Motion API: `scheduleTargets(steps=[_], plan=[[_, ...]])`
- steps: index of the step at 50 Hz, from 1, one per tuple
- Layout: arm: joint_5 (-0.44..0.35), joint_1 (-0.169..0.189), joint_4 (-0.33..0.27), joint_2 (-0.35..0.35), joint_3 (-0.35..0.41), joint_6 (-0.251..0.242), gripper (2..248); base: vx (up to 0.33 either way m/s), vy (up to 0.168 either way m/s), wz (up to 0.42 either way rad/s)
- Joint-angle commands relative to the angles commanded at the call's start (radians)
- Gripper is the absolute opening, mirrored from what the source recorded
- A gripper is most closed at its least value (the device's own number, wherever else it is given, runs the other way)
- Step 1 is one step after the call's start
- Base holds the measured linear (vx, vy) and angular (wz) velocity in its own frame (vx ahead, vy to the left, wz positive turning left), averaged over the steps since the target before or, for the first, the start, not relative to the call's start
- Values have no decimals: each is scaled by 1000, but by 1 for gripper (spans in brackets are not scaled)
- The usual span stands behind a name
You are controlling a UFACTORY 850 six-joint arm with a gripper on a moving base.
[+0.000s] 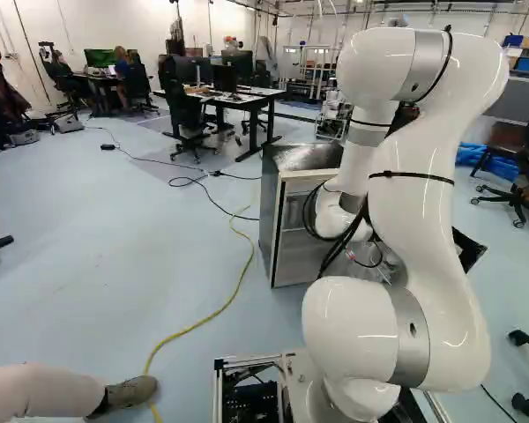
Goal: Grab a drink from the fridge
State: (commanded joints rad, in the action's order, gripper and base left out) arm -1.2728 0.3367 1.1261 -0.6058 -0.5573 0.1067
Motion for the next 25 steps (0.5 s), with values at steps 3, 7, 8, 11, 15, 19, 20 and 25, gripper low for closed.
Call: scheduleTargets(steps=[3, 7, 8, 11, 15, 19, 20, 25], plan=[[0, 6, 0, -3, -6, 0, 130, 0, 0, 0], [0, 16, 0, -7, -13, 0, 130, 0, 0, 0], [0, 18, 0, -8, -15, 0, 130, 0, 0, 0], [0, 25, 0, -11, -21, 0, 130, 0, 0, 0], [0, 34, 0, -14, -26, 0, 130, 0, 0, 0], [0, 42, 0, -15, -29, 0, 130, 0, 0, 0], [0, 43, 0, -15, -29, 0, 130, 0, 0, 0], [0, 46, 0, -15, -30, 0, 130, 0, 0, 0]])
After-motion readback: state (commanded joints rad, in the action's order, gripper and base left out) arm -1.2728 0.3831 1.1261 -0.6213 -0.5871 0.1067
